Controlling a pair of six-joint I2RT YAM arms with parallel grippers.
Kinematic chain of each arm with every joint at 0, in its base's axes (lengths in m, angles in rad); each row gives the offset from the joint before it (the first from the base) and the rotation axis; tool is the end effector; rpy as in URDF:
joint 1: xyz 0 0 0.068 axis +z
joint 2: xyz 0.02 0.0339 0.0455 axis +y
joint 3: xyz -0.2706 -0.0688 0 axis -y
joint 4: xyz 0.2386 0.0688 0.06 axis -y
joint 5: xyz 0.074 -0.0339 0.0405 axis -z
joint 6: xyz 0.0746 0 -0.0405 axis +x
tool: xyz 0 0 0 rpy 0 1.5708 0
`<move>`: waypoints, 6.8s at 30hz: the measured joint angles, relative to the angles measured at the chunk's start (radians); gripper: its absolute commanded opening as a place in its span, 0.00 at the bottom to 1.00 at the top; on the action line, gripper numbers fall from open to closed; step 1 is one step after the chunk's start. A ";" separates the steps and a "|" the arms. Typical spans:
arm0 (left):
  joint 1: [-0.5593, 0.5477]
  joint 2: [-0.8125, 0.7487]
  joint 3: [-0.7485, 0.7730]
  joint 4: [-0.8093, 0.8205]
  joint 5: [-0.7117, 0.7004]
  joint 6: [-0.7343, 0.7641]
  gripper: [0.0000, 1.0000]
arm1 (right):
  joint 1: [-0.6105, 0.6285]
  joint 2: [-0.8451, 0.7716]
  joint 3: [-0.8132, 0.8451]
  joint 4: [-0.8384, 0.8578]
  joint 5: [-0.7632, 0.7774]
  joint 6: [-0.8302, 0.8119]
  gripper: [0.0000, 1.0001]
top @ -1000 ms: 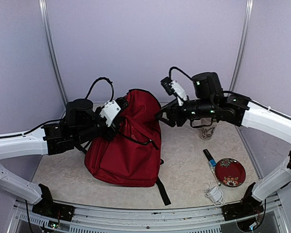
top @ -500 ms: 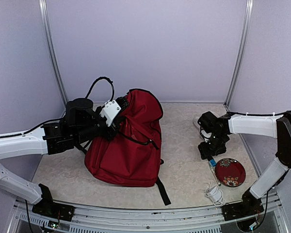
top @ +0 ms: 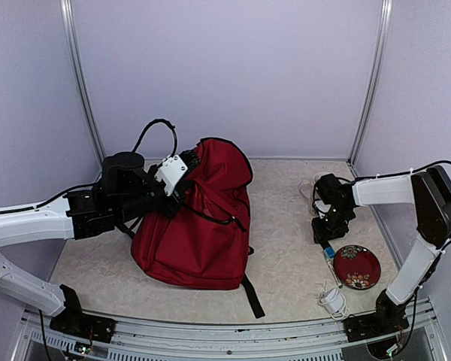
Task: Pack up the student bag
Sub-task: Pick up the pen from the center of the board, then place the pen in the lower front pocket of the bag, then pick up the pen from the center of the board, then place the pen in the lower front pocket of the bag, then pick up the charger from the corner of the board.
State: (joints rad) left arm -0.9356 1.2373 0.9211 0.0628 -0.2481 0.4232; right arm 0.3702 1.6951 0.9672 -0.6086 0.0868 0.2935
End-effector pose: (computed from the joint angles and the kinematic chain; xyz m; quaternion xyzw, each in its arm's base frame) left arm 0.2037 -0.2455 0.3153 0.4341 0.6581 -0.0593 0.6124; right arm 0.2876 0.1047 0.1238 -0.0330 0.9917 -0.0027 0.1244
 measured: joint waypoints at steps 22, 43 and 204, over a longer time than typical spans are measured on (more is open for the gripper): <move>0.000 0.000 0.000 -0.002 0.001 0.000 0.00 | 0.249 -0.155 0.100 -0.013 0.069 -0.078 0.00; -0.001 0.014 0.013 -0.006 0.006 -0.006 0.00 | 0.614 -0.074 0.046 1.192 -0.421 -0.073 0.19; -0.031 0.029 0.020 -0.004 0.024 -0.007 0.00 | 0.611 -0.197 -0.173 -0.506 -0.160 0.562 0.83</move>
State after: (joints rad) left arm -0.9668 1.2659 0.9413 0.0586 -0.2241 0.4164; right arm 0.9810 1.4982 0.7940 -1.1145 -0.0731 0.8558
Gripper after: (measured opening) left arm 0.053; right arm 0.934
